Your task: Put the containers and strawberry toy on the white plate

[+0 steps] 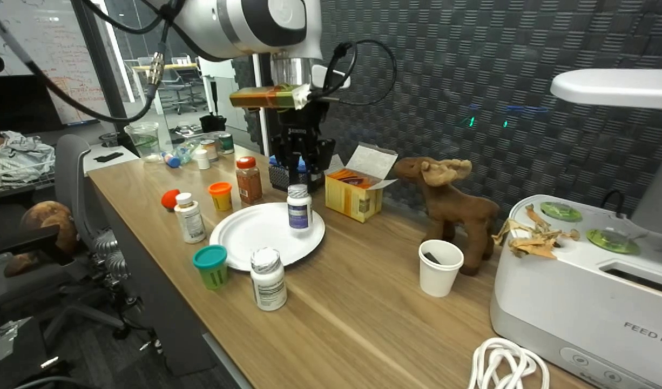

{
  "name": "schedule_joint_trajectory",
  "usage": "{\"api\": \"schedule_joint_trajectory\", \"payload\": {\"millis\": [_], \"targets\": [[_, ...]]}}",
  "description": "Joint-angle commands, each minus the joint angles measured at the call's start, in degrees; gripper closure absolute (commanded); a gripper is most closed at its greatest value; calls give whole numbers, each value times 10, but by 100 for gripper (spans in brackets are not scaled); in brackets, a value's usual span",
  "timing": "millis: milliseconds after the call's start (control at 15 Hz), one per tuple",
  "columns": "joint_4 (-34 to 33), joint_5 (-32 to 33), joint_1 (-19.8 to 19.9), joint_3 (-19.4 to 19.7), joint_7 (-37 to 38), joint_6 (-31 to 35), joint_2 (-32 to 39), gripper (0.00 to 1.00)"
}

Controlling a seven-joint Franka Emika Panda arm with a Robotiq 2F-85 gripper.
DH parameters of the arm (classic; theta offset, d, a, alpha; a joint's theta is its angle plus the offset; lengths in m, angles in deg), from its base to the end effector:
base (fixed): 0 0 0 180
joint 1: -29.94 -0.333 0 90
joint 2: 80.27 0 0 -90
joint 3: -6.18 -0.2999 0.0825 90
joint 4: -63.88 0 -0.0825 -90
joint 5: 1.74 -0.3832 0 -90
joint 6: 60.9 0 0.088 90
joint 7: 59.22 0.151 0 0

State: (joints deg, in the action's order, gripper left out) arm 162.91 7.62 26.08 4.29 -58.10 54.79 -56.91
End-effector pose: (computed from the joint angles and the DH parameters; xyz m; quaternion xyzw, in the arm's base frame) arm 0.6314 0.0465 0.2808 0.9931 0.0788 -0.0540 0.0681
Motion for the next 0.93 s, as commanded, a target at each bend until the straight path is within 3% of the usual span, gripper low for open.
{"api": "schedule_joint_trajectory", "payload": {"millis": [0,333,400,467,800,867], "targets": [[-56,-24,-1,-5,-4,-10,50,82],[-67,-30,-4,-5,-7,16,58,82],[-60,-27,-5,-6,-12,21,52,76],[-51,-27,-5,-7,-15,26,44,35],[-19,-25,-2,-8,-29,29,7,2],[-13,-22,-2,-5,-23,29,-2,0]]}}
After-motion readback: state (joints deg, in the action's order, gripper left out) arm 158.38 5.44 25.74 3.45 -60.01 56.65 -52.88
